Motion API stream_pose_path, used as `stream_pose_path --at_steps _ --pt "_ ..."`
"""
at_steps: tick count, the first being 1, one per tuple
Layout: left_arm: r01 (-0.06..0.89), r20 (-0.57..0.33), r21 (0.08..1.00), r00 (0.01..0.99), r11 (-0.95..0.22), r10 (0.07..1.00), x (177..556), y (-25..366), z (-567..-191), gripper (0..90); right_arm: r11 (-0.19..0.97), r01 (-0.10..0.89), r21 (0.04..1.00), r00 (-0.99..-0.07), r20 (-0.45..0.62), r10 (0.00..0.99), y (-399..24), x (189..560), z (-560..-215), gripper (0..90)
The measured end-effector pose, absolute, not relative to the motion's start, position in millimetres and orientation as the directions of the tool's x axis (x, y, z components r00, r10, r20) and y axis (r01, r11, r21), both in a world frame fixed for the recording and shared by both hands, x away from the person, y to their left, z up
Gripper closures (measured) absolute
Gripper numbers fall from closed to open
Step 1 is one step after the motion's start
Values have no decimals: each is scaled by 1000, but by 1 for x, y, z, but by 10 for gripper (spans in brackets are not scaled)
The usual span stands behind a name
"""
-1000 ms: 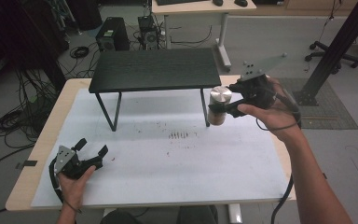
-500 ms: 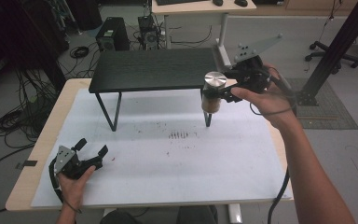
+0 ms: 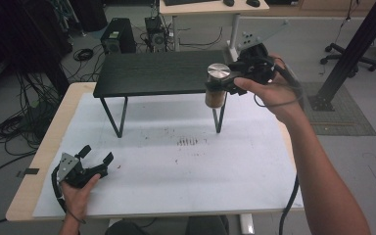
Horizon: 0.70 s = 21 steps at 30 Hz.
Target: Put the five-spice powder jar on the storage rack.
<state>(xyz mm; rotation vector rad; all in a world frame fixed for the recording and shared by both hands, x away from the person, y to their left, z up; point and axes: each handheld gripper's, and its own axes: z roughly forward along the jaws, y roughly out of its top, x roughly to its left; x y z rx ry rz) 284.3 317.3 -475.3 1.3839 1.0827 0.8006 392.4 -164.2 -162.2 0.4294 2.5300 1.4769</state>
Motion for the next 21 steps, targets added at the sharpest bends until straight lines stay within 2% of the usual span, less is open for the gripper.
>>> stream_pose_path --at_steps 21 --pt "157 -124 985 342 74 931 284 317 -475 43 455 152 878 -938 -17 346 -138 420 -145 429"
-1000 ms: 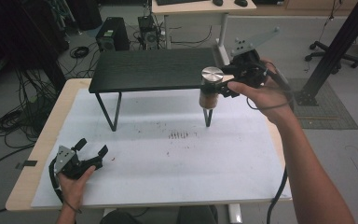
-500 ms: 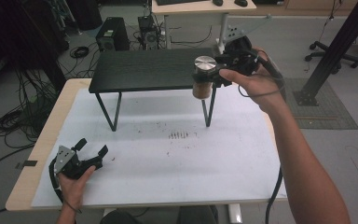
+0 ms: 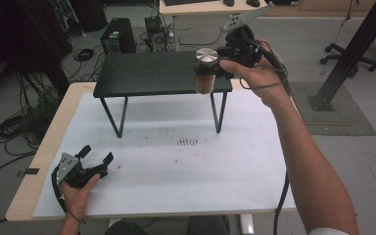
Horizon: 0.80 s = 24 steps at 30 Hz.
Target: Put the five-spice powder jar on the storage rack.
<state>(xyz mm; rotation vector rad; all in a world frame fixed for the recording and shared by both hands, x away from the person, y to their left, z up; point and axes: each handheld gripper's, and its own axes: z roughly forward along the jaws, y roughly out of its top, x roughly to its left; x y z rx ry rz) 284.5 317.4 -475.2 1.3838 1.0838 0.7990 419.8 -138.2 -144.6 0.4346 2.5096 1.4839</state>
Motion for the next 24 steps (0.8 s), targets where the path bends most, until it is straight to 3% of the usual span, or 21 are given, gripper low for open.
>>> stream_pose_path --at_steps 24 --pt "157 -125 985 342 74 931 285 317 -475 43 447 157 880 -935 -13 354 -114 448 -142 429"
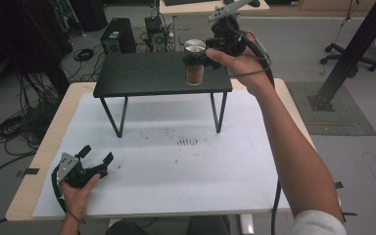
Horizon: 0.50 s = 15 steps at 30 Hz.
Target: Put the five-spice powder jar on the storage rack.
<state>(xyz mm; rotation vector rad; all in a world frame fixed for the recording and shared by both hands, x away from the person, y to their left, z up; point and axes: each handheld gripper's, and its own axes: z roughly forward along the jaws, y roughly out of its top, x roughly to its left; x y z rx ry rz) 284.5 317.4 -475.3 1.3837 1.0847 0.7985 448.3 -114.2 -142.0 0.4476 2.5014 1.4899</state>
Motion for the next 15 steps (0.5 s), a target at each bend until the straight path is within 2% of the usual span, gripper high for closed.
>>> stream_pose_path --at_steps 15 --pt "156 -127 985 338 77 932 285 317 -475 43 447 169 878 -934 -2 358 -100 468 -148 429"
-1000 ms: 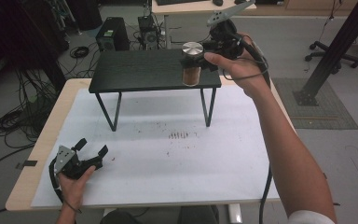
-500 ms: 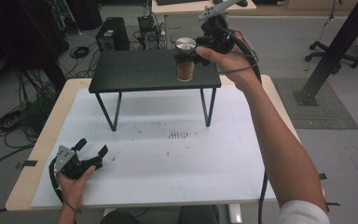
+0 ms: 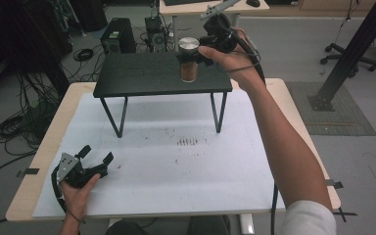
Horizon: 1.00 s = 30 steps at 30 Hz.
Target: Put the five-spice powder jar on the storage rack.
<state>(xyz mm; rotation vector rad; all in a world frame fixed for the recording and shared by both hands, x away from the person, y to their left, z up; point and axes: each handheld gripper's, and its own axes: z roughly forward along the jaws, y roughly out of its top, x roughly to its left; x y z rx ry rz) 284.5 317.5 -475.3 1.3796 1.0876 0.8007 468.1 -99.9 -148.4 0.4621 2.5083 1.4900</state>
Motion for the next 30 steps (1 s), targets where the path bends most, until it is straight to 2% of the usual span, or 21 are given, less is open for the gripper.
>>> stream_pose_path --at_steps 30 --pt "160 -126 984 335 75 934 285 317 -475 43 451 194 871 -922 5 387 -89 498 -164 429"
